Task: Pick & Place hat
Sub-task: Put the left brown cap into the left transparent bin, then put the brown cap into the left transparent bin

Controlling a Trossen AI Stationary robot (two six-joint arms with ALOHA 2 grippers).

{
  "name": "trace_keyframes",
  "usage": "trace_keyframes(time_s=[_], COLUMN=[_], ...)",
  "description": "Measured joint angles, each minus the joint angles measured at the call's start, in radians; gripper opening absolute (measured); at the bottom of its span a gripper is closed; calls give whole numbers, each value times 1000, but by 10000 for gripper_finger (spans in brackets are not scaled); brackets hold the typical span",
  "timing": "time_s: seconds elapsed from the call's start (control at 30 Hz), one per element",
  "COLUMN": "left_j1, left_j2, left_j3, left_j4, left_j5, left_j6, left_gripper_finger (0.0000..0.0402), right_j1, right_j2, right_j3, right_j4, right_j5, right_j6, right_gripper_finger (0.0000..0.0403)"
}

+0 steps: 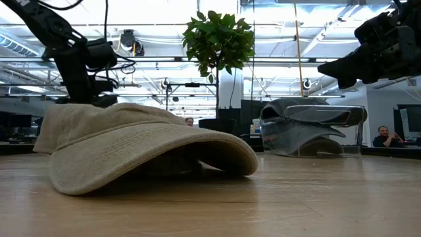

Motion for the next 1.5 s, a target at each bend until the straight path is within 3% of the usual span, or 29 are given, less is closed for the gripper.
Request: trace_keyframes(time_s=[0.33,0.73,0.93,1.03,1.17,1.3,1.5], left_j1=[-7,-52,-123,-210,-398,-639,-967], left_j2=[-10,-13,-13,-14,-14,-7,112], left_j3=[67,215,310,358,388,385,400], left_j4=[-80,-237,-324,-343,-309,-184,36], left_j5=[3,3,3,23,134,238,239], left_j6=[56,58,109,70,-1,-120,-248], left_gripper_finger=[35,4,43,71,111,146,173], right_j1=[0,0,0,0,0,0,0], right_j2=[0,0,0,0,0,0,0], right_j3=[0,0,0,0,0,0,0], right_j4=[0,0,0,0,0,0,0], right_j5=[0,0,0,0,0,0,0], right_j6=[0,0,0,0,0,0,0], right_gripper_finger=[0,0,0,0,0,0,0])
